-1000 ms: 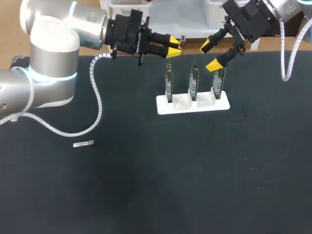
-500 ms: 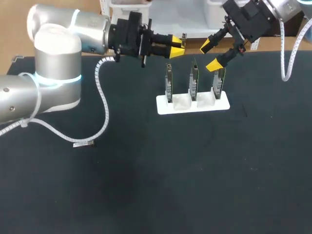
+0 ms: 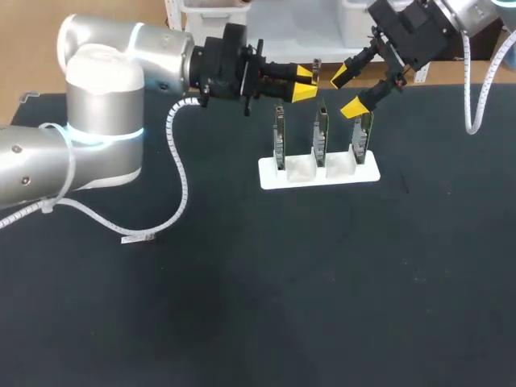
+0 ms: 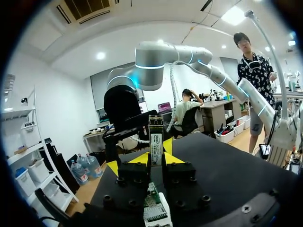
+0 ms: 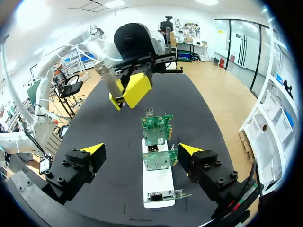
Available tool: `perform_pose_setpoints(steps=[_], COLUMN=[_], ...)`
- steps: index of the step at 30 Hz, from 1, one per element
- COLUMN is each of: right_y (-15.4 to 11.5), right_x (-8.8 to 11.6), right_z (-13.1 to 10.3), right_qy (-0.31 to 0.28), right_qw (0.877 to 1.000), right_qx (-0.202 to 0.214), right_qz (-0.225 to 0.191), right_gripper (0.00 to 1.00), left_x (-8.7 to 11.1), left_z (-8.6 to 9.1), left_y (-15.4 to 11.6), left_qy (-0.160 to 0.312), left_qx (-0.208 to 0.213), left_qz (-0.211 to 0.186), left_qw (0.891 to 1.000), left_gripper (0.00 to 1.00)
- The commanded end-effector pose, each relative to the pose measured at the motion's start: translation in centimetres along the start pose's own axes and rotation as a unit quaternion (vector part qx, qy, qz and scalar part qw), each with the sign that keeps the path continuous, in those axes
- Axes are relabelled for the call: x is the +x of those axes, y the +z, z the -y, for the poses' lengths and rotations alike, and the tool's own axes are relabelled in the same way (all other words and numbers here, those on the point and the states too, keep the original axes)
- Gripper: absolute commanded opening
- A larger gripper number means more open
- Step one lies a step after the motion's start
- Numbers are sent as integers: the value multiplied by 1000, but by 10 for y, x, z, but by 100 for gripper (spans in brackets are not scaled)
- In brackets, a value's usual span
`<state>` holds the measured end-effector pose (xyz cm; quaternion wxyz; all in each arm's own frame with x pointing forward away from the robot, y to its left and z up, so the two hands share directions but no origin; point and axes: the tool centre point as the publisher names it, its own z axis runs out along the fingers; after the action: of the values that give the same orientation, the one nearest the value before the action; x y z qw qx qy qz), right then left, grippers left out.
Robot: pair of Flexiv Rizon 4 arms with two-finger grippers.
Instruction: Pick up the optical module with the left hand, and insert it into the network port with the right hand.
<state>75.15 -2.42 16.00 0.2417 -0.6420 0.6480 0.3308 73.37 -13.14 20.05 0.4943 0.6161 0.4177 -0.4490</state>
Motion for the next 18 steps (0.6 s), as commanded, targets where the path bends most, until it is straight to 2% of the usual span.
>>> perform_pose_setpoints(steps=[1,11,18], right_y=[0,0,0], right_x=[0,0,0], right_z=[-2,-2,-2], right_qy=[0,0,0], right_qw=[1000,1000,1000], right_qx=[2,2,2], right_qz=[0,0,0], right_gripper=[100,100,100], left_x=[2,4,11], left_z=[2,7,5], left_y=[4,8,6], left_qy=[-16,-45,-29], left_qx=[4,-1,-15], left_qz=[4,7,-5], left_qw=[1000,999,999], left_gripper=[0,0,0])
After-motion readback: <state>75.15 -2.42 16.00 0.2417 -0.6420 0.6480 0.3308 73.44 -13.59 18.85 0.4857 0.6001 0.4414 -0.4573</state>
